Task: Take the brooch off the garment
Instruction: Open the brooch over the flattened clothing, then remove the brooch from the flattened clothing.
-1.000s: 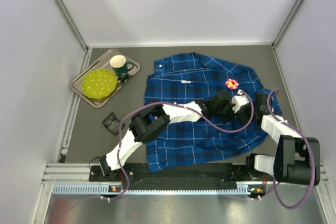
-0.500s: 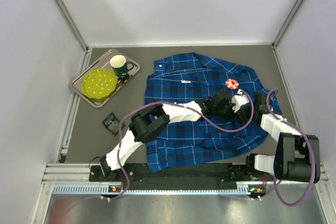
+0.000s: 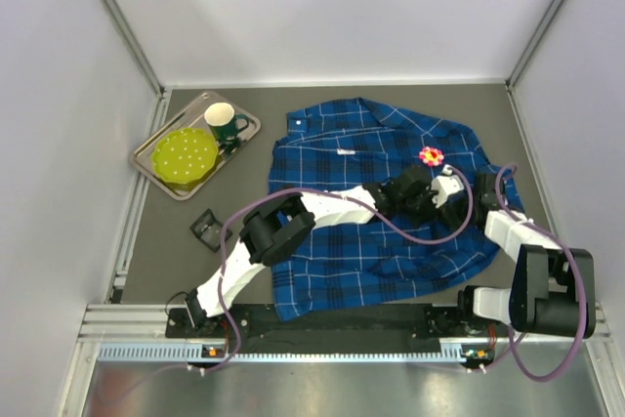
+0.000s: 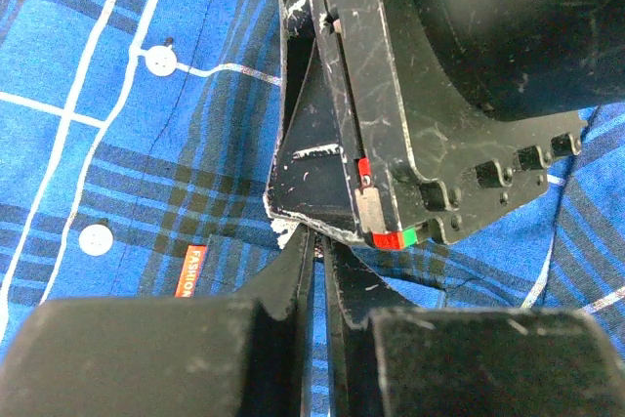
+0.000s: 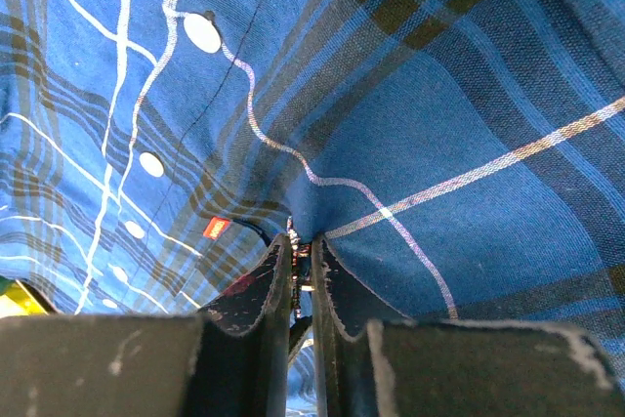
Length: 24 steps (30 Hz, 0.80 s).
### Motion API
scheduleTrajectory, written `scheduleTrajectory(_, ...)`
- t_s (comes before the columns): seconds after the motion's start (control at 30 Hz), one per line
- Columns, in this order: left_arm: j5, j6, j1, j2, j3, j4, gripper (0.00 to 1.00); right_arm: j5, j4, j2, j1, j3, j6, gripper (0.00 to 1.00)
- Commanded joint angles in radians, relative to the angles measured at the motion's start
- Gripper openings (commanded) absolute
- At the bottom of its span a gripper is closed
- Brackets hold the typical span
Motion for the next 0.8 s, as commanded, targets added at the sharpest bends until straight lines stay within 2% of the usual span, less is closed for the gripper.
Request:
scheduleTrajectory(0.0,0.066,0.005,-0.007,-0.003,0.021,-0.047,0.00,-0.008,0.043,0.015,0.012,0.051,-0.003,0.01)
scheduleTrajectory(0.63,0.130,0.009,0.009,0.009,0.023,-0.053,0.00,-0.065,0.053,-0.018,-0.005,0.071,-0.028,0.00)
scheduleTrajectory(0.73,0.136,-0.001,0.007,0.003,0.021,-0.047,0.00,-0.039,0.030,-0.031,-0.006,0.073,-0.049,0.18)
scheduleTrajectory(0.77,0.133,-0.004,0.009,-0.002,0.023,-0.046,0.00,-0.033,0.027,-0.044,-0.011,0.074,-0.060,0.28)
